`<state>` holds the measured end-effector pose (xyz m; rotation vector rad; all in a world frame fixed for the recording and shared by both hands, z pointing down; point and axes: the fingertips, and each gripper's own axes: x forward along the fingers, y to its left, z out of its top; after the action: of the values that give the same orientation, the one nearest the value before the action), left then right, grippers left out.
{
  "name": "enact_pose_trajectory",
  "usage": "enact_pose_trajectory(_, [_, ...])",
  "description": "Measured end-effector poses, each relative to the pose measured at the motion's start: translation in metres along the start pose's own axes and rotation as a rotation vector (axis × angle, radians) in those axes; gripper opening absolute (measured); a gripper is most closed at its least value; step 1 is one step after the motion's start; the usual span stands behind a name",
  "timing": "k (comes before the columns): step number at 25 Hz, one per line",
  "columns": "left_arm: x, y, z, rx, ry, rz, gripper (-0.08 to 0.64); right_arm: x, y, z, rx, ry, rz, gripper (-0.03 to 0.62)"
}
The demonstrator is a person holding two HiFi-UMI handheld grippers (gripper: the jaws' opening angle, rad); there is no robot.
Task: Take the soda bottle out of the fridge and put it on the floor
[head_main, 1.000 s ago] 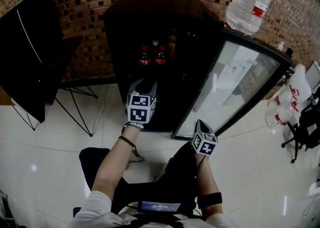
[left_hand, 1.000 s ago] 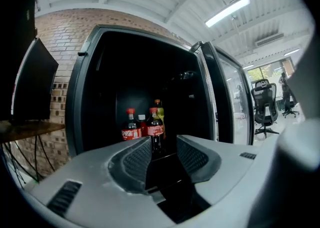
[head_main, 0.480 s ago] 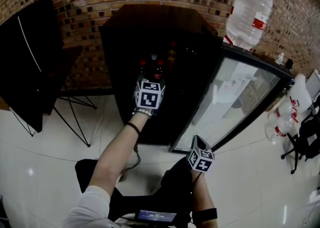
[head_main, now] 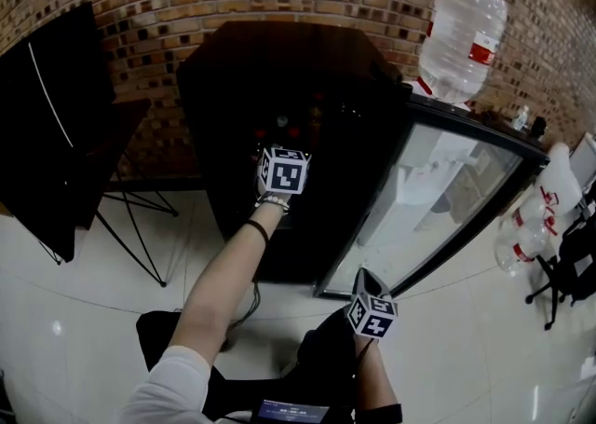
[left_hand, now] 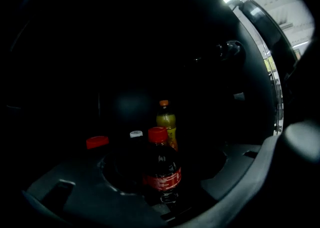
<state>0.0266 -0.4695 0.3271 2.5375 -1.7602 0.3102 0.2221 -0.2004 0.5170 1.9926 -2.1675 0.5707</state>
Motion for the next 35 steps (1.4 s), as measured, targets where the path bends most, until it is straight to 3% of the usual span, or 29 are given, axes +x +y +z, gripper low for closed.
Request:
enact_pose_trajectory(23, [0.018, 0.012, 0.001, -0.024, 0.104, 0.025, 0.150, 0.001, 0.000, 0.002, 0.011, 0.002, 0.002, 0.017])
enact_pose_trajectory(35, [-0.035, -0.013, 0.010, -0.048, -0.018, -0.074, 0.143, 0.002, 0.000, 0.002, 0.004, 0.001, 0.002, 0.017])
